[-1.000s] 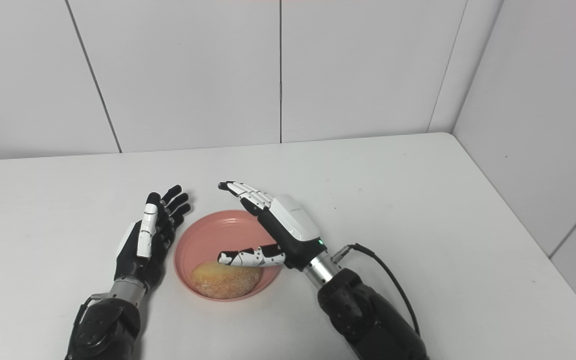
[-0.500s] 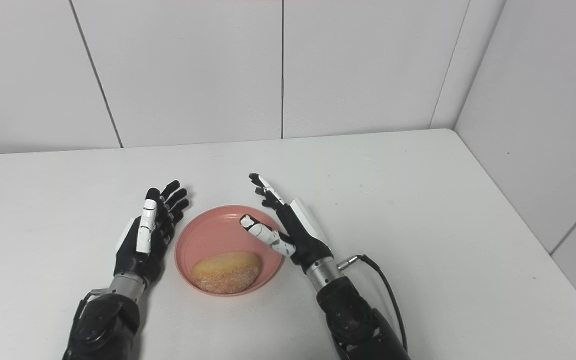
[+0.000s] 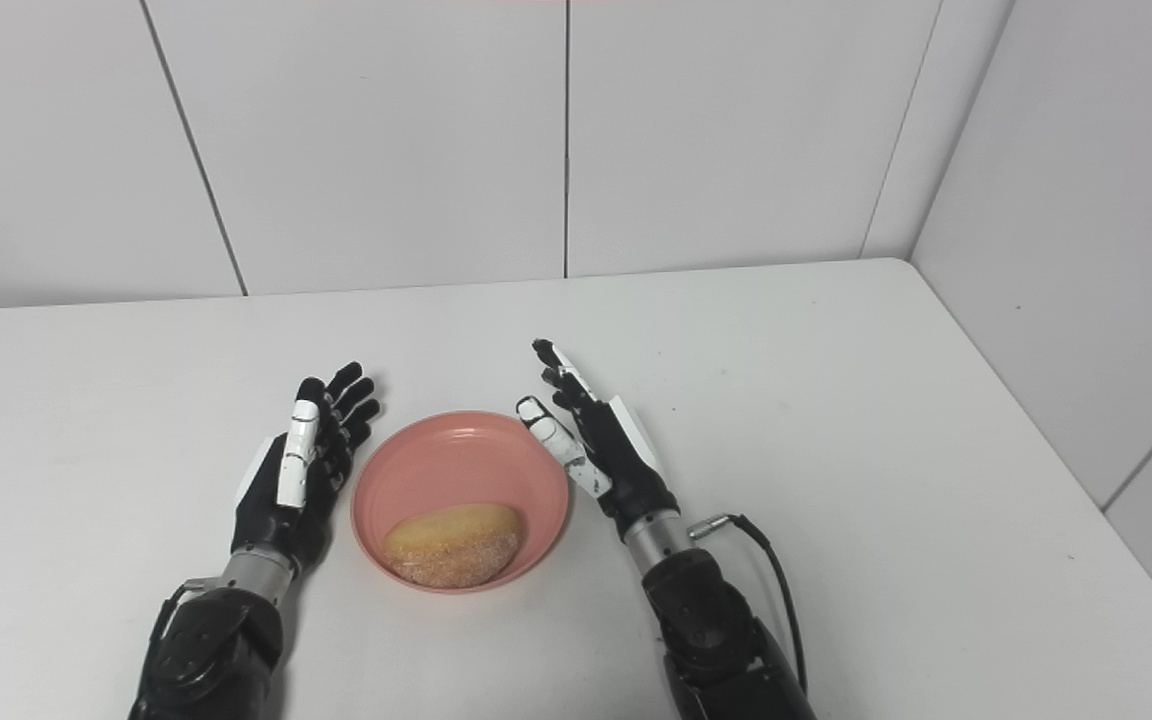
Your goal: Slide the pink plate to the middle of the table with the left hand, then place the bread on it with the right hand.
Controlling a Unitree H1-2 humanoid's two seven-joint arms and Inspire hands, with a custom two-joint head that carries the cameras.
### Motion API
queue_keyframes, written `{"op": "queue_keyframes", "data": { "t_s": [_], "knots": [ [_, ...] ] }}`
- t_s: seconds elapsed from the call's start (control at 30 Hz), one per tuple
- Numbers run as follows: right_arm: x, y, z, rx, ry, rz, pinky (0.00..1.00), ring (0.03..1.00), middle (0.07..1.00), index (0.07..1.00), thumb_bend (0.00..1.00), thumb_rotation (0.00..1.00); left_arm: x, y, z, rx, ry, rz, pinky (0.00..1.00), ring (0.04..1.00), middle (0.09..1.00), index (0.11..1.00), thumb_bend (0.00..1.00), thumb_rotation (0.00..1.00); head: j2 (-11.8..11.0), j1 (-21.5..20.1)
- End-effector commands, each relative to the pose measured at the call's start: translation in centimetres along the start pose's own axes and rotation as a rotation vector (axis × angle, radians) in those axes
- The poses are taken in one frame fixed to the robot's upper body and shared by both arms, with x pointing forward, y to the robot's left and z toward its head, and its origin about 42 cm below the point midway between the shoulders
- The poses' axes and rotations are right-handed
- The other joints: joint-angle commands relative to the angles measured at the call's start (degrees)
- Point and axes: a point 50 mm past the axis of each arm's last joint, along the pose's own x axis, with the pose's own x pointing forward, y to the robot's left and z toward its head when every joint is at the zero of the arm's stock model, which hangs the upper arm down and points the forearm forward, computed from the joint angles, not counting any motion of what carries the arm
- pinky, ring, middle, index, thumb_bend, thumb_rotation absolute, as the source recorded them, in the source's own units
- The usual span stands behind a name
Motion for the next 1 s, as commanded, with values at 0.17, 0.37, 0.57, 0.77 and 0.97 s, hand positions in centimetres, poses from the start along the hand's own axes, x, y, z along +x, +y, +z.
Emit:
{"op": "queue_keyframes", "data": {
  "t_s": [0.17,0.37,0.57,0.77,0.97],
  "knots": [
    [0.9,-0.4,1.1,0.062,-0.044,-0.046,0.98,0.999,1.0,0.999,0.66,1.0,0.8,-1.0,1.5,-0.005,-0.084,-0.006,1.0,0.95,0.947,0.904,0.66,1.0,0.12,2.26],
    [0.3,-0.6,0.9,0.048,-0.033,-0.059,1.0,1.0,1.0,1.0,0.66,1.0,0.7,-1.2,1.3,-0.01,-0.082,-0.001,1.0,0.969,0.955,0.914,0.66,1.0,-0.03,4.07],
    [-0.2,-0.8,0.7,0.101,-0.032,-0.072,1.0,1.0,1.0,1.0,0.67,0.98,0.7,-1.9,1.0,0.009,-0.11,0.001,1.0,0.993,0.979,0.942,0.67,0.99,-0.6,7.5],
    [-0.6,-1.0,0.6,0.18,-0.013,-0.07,1.0,1.0,1.0,1.0,0.65,0.99,0.7,-2.5,0.6,0.038,-0.114,0.005,1.0,1.0,1.0,0.998,0.71,1.0,-0.95,8.64],
    [-0.8,-1.1,0.6,0.244,0.004,-0.056,1.0,1.0,1.0,1.0,0.63,0.97,0.7,-2.7,0.5,0.045,-0.112,0.027,1.0,1.0,1.0,1.0,0.71,1.0,-1.17,8.79]
  ]
}}
